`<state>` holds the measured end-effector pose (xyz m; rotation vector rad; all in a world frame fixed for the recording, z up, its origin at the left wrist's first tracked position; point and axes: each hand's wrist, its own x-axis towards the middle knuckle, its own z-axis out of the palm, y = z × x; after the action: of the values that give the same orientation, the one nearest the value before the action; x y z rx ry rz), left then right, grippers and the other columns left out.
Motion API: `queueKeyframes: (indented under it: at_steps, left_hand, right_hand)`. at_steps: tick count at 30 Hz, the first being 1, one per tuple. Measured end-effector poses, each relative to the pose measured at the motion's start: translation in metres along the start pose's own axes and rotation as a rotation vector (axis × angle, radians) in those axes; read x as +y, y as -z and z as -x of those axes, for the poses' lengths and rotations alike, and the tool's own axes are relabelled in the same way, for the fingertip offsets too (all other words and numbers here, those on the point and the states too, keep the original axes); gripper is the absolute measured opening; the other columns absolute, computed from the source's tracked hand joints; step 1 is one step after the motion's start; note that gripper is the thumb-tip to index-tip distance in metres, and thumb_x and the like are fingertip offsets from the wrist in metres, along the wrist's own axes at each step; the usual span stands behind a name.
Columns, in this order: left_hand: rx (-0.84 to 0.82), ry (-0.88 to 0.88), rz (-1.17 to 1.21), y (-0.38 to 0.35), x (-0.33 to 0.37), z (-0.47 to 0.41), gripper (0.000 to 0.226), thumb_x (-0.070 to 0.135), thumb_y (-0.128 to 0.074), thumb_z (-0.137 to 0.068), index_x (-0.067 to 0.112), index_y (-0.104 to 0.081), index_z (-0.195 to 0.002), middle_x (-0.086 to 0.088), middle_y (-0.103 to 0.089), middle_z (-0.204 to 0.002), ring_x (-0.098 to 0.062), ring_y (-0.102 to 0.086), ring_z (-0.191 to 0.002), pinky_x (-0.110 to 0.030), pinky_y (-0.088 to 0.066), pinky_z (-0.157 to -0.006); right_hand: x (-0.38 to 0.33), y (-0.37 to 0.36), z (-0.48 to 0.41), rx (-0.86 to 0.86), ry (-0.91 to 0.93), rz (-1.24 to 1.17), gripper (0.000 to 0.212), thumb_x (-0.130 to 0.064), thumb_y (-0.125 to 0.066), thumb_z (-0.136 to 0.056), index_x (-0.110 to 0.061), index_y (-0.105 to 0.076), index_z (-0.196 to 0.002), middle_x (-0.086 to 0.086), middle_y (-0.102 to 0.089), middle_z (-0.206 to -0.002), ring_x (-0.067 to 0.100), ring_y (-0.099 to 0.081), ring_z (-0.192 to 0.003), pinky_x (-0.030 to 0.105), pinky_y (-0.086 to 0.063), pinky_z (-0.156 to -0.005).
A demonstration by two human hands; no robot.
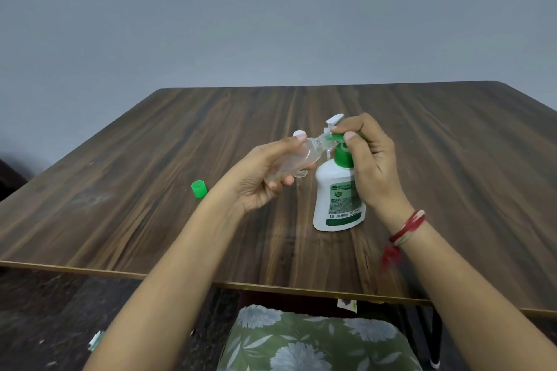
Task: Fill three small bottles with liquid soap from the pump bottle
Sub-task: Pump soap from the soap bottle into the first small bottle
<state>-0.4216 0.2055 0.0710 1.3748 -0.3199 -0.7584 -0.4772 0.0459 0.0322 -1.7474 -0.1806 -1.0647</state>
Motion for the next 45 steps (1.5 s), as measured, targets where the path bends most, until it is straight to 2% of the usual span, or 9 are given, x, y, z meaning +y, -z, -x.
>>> queueKeyframes:
  at_steps: [6, 13, 16, 20, 30, 37, 39, 43, 45]
  left_hand:
    - [-0.012, 0.002, 0.053, -0.003, 0.006, 0.002, 0.022, 0.033, -0.061, -0.088, 0.012, -0.064, -0.093, -0.004, -0.069, -0.068, -0.004, -0.048, -0.036, -0.008, -0.032, -0.029]
    - [0.018, 0.074, 0.091, -0.001, 0.003, 0.002, 0.015, 0.029, -0.060, -0.088, 0.015, -0.063, -0.090, -0.005, -0.071, -0.069, -0.004, -0.046, -0.034, -0.009, -0.031, -0.027]
    - [-0.001, 0.073, 0.138, -0.001, 0.005, 0.002, 0.014, 0.026, -0.059, -0.088, 0.013, -0.061, -0.093, -0.008, -0.071, -0.070, -0.005, -0.048, -0.034, -0.009, -0.033, -0.027]
    - [-0.013, 0.063, 0.132, 0.000, 0.010, 0.003, 0.014, 0.026, -0.059, -0.089, 0.012, -0.062, -0.090, -0.008, -0.070, -0.071, -0.006, -0.048, -0.034, -0.008, -0.033, -0.028]
    - [-0.001, 0.060, 0.141, 0.002, 0.006, 0.002, 0.012, 0.026, -0.060, -0.089, 0.014, -0.063, -0.089, -0.007, -0.067, -0.079, -0.006, -0.049, -0.035, -0.009, -0.032, -0.028]
    - [-0.011, 0.108, 0.159, 0.001, 0.001, 0.000, 0.015, 0.027, -0.063, -0.086, 0.014, -0.064, -0.094, -0.008, -0.066, -0.093, -0.006, -0.050, -0.034, -0.010, -0.033, -0.026]
    - [-0.025, 0.098, 0.176, -0.001, 0.005, 0.001, 0.014, 0.026, -0.061, -0.088, 0.014, -0.062, -0.094, -0.007, -0.068, -0.085, -0.006, -0.050, -0.034, -0.009, -0.033, -0.027]
    - [-0.005, 0.080, 0.154, -0.003, 0.008, 0.001, 0.012, 0.025, -0.060, -0.089, 0.013, -0.062, -0.091, -0.006, -0.068, -0.078, -0.006, -0.049, -0.034, -0.008, -0.031, -0.028]
    - [0.010, 0.084, 0.115, -0.002, 0.006, 0.000, 0.013, 0.026, -0.060, -0.089, 0.014, -0.063, -0.095, -0.006, -0.068, -0.082, -0.006, -0.048, -0.034, -0.008, -0.030, -0.027]
  right_hand:
    - [-0.006, 0.002, -0.002, -0.008, 0.000, -0.062, 0.019, -0.028, -0.041, -0.094, -0.028, -0.060, -0.092, -0.015, -0.064, -0.093, 0.006, -0.060, -0.090, 0.020, -0.046, -0.081]
    - [-0.002, 0.004, -0.006, -0.018, -0.020, -0.044, 0.031, -0.031, -0.043, -0.089, -0.047, -0.067, -0.079, -0.011, -0.063, -0.085, 0.021, -0.057, -0.091, 0.027, -0.043, -0.083]
    - [-0.006, 0.006, -0.012, -0.062, -0.072, -0.110, 0.025, -0.030, -0.046, -0.087, -0.039, -0.068, -0.077, 0.001, -0.065, -0.088, 0.020, -0.059, -0.088, 0.034, -0.047, -0.080]
    - [-0.011, 0.010, -0.015, -0.077, -0.122, -0.178, 0.019, -0.029, -0.051, -0.083, -0.019, -0.067, -0.079, -0.009, -0.068, -0.082, 0.009, -0.060, -0.081, 0.022, -0.048, -0.075]
    - [-0.015, 0.014, -0.019, -0.046, -0.192, -0.228, 0.005, -0.016, -0.063, -0.079, -0.014, -0.066, -0.079, 0.008, -0.067, -0.083, 0.016, -0.063, -0.079, 0.027, -0.050, -0.075]
    - [-0.015, 0.022, -0.011, 0.003, -0.273, -0.279, 0.025, 0.003, -0.062, -0.081, -0.015, -0.063, -0.064, -0.012, -0.065, -0.061, 0.001, -0.058, -0.059, 0.015, -0.048, -0.063]
    - [-0.019, 0.021, -0.019, 0.002, -0.280, -0.286, 0.021, 0.002, -0.065, -0.081, -0.008, -0.060, -0.063, -0.004, -0.065, -0.062, 0.008, -0.059, -0.061, 0.018, -0.048, -0.064]
    - [-0.017, 0.019, -0.024, -0.001, -0.323, -0.358, 0.028, -0.023, -0.073, -0.072, -0.005, -0.056, -0.059, 0.038, -0.055, -0.078, 0.033, -0.054, -0.077, 0.035, -0.047, -0.072]
    - [-0.016, 0.018, -0.021, -0.013, -0.340, -0.327, 0.027, -0.022, -0.075, -0.069, -0.007, -0.055, -0.057, 0.026, -0.059, -0.071, 0.025, -0.056, -0.071, 0.031, -0.048, -0.070]
